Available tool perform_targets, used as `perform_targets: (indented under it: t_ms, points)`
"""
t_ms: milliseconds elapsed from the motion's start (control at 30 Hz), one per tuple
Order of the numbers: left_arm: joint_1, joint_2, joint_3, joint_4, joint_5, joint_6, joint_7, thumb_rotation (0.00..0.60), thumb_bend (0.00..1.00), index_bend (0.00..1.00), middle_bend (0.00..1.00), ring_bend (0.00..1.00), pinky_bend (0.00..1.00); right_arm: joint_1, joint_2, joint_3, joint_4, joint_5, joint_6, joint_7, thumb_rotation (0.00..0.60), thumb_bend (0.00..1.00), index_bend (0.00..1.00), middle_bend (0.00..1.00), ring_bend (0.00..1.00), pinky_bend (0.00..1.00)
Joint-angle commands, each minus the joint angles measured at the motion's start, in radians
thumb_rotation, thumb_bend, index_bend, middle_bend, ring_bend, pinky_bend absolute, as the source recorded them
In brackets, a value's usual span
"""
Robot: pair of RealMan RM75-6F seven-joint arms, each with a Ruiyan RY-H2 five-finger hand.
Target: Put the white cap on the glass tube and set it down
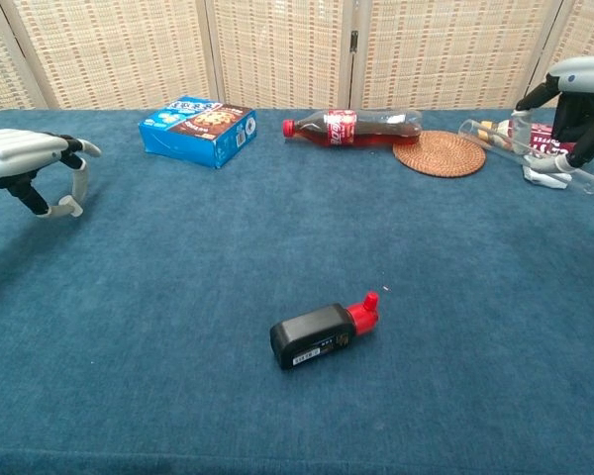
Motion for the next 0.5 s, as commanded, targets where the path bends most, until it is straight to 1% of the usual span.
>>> perform_targets:
  t_ms: [33, 100, 200, 433, 500]
  points:
    - [0.003, 0.026, -0.013, -0.024, 0.013, 0.031, -0.033, 0.6, 0.4, 0.55, 0.0, 0.0, 0.0, 0.001, -0.004, 0.001, 0.001, -0.005, 0.001, 0.003, 0.6, 0.6, 0.85, 1.0, 1.0, 1.0]
    - [0.006, 0.052, -0.024, -0.056, 0.017, 0.053, -0.052, 0.6, 0.4, 0.55, 0.01, 0.0, 0.0, 0.003, -0.01, 0.003, 0.002, -0.012, 0.002, 0.009, 0.6, 0.6, 0.85, 1.0, 1.0, 1.0]
    - [0.015, 0.111, -0.044, -0.14, 0.027, 0.1, -0.081, 0.6, 0.4, 0.56, 0.02, 0.0, 0.0, 0.006, -0.027, 0.012, 0.011, -0.026, 0.004, 0.029, 0.6, 0.61, 0.85, 1.0, 1.0, 1.0]
    - [0.041, 0.288, -0.082, -0.406, 0.075, 0.217, -0.113, 0.6, 0.4, 0.57, 0.04, 0.0, 0.0, 0.023, -0.085, 0.044, 0.04, -0.085, 0.005, 0.129, 0.6, 0.62, 0.85, 1.0, 1.0, 1.0]
    - [0.046, 0.325, -0.092, -0.469, 0.088, 0.246, -0.115, 0.6, 0.4, 0.58, 0.05, 0.0, 0.0, 0.03, -0.1, 0.053, 0.045, -0.1, 0.004, 0.154, 0.6, 0.62, 0.86, 1.0, 1.0, 1.0]
